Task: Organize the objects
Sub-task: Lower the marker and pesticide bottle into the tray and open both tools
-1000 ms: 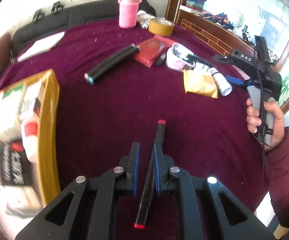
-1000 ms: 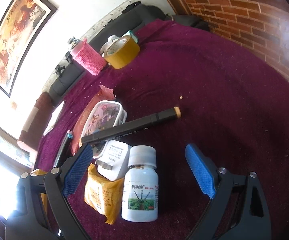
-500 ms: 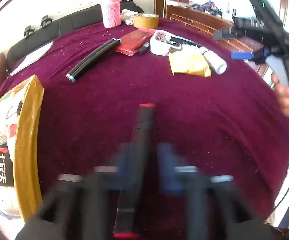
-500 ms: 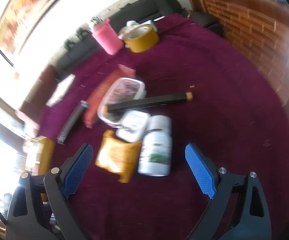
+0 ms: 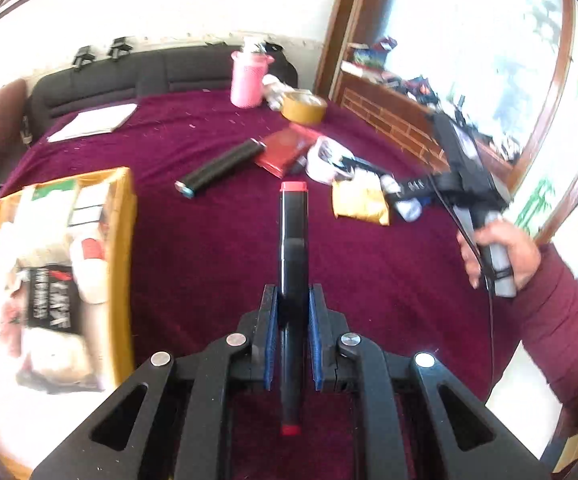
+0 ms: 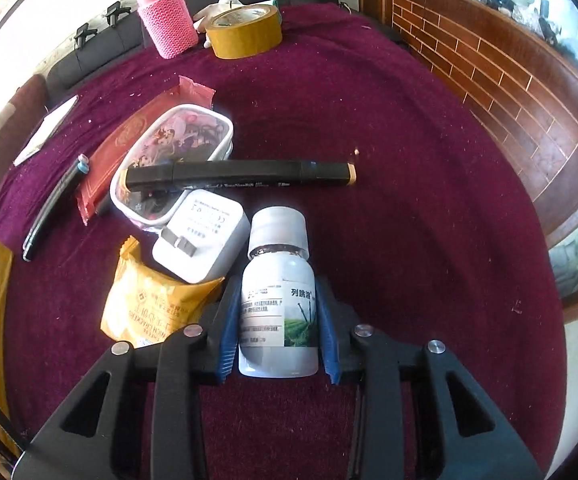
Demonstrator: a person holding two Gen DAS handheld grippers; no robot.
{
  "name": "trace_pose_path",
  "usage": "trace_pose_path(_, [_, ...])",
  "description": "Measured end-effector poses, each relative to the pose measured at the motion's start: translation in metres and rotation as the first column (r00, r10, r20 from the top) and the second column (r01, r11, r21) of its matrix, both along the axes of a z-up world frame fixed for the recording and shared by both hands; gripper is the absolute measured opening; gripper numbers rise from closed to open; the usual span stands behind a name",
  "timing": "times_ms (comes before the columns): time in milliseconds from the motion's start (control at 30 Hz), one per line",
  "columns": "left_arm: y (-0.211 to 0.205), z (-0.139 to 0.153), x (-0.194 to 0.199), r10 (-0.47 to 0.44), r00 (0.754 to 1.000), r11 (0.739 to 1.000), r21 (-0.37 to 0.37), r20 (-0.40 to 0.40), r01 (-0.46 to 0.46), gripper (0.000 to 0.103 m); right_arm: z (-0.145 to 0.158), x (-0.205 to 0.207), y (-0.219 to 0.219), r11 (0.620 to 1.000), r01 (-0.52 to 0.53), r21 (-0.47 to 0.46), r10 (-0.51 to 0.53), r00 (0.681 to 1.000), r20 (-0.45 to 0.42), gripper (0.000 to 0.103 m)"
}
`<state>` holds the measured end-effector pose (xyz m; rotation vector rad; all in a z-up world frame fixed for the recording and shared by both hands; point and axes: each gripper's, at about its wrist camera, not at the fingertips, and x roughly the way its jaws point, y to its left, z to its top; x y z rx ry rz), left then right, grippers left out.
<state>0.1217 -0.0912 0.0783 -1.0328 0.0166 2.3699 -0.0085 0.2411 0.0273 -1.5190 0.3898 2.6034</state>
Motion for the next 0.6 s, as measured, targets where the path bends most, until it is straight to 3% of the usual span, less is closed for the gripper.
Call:
trace_pose_path(167, [-0.056,0.007,0.0,0.093,0.996,0.994,0.05,0.011,-0.093,0.011,0.013,0.034,0.017,0.991,0.023,-0.134,-0.03,0.998,-0.048,0.032])
trace_pose_path(300, [-0.107,0.011,0.003,0.22,0.976,0.973,0.08,-0.006,-0.218,0.011,0.034,0.062,0.007,0.969,-0.043,-0.242,0.015,0.993,-0.116,0.032])
trace_pose_path(400, [-0.142,0.014,0.013,0.248,0.969,0.953,0.181,-0.003,-0.243,0.012,0.051,0.069,-0.026,0.952,-0.143,-0.269,0.101,0.981,-0.166,0.032])
trace_pose_path(500, [-0.161,0.02,0.027,0.291,0.956,0.943,0.18,-0.044,-0.279,0.012,0.064,0.071,-0.071,0.918,-0.27,-0.291,0.218,0.956,-0.198,0.032])
trace_pose_path(600, [-0.183,0.022,0.033,0.304,0.953,0.934,0.205,-0.023,-0.293,0.012,0.07,0.069,-0.126,0.866,-0.395,-0.306,0.344,0.916,-0.206,0.032])
